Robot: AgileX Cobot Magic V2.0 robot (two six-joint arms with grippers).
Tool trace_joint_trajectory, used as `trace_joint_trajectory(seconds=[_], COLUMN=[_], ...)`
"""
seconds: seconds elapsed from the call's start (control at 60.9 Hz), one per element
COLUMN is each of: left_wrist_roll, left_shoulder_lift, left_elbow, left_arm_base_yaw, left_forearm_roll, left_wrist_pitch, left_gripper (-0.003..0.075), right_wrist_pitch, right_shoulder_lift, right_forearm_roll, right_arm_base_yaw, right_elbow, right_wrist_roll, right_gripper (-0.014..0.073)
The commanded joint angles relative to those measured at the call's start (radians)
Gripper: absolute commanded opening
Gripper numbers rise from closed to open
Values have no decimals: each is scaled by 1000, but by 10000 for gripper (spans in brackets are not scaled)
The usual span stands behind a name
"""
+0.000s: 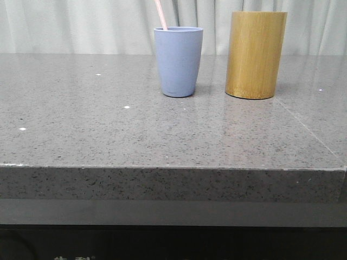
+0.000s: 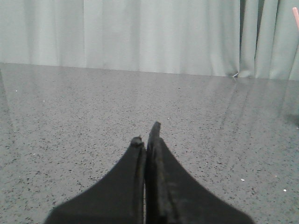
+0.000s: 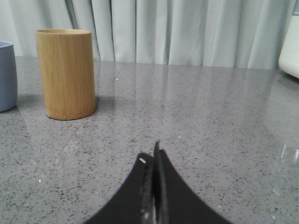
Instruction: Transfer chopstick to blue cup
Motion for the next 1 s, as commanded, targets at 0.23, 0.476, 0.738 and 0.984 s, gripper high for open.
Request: trace_joint_trajectory(seconds=[0.23, 0.476, 0.738, 0.984], left_wrist_roll=[1, 1, 1, 1], left_shoulder_lift=[-23, -23, -23, -23], left_elbow=[8, 8, 8, 8], left_arm_base_yaw=[4, 4, 4, 4], left_forearm_roll=[-7, -7, -7, -7], left_wrist_pitch=[-83, -83, -83, -83], left_gripper=[-19, -19, -19, -19], right_wrist_pitch=[-90, -90, -90, -90], right_shoulder_lift=[-22, -22, -21, -21], right_forearm_roll=[-11, 7, 7, 7], right_arm_base_yaw=[-13, -48, -48, -48], right_elbow=[-4, -4, -4, -4], right_wrist_roll=[2, 3, 3, 3], right_gripper=[-69, -69, -69, -69])
